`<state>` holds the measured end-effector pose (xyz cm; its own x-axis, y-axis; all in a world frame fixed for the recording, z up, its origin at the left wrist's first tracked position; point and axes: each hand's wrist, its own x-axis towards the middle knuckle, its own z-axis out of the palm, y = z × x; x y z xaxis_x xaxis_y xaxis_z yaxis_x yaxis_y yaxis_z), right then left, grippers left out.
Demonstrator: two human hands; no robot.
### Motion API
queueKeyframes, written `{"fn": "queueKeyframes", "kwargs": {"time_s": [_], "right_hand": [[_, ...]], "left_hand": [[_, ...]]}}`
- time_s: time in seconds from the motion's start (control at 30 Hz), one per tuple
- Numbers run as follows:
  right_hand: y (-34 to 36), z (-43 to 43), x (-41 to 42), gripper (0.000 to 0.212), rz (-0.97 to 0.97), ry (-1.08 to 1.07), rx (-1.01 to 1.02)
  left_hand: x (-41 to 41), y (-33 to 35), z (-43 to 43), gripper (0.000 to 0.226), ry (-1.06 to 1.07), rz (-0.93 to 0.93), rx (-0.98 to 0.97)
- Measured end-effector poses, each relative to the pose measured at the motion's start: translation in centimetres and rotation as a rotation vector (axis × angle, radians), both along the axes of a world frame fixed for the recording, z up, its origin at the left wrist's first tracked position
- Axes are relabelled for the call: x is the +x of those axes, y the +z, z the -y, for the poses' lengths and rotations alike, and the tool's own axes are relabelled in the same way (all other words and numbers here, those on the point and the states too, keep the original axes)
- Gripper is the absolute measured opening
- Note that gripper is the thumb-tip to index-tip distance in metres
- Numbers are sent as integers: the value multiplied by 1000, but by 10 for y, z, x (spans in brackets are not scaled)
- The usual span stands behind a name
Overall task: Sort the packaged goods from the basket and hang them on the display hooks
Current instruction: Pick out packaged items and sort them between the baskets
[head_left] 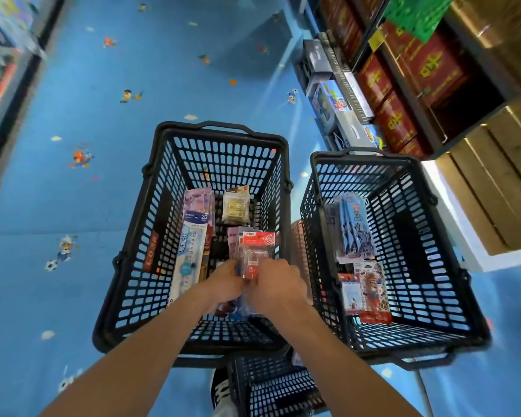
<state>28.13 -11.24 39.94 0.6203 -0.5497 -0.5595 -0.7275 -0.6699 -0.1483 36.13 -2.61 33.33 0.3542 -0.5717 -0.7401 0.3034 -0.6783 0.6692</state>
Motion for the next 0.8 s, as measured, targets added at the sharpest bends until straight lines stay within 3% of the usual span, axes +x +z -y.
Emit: {"fn": "queueKeyframes", "kwargs": {"time_s": [0.17,0.37,0.57,0.67,0.8], "right_hand": [[0,6,-8,28,120,-30,32],[-2,13,-19,3,335,-125,126],[6,24,-40,21,506,-124,227],[15,29,-56,26,591,-118,257],[33,42,-89,24,664,-93,340]], "left_hand": [[-6,9,2,16,-33,31,8],[-4,24,-4,8,-52,134,65],[-6,46,-4,18,-2,323,36],[-18,57,-7,51,45,416,27],[-52,79,-7,36,92,583,-53]]}}
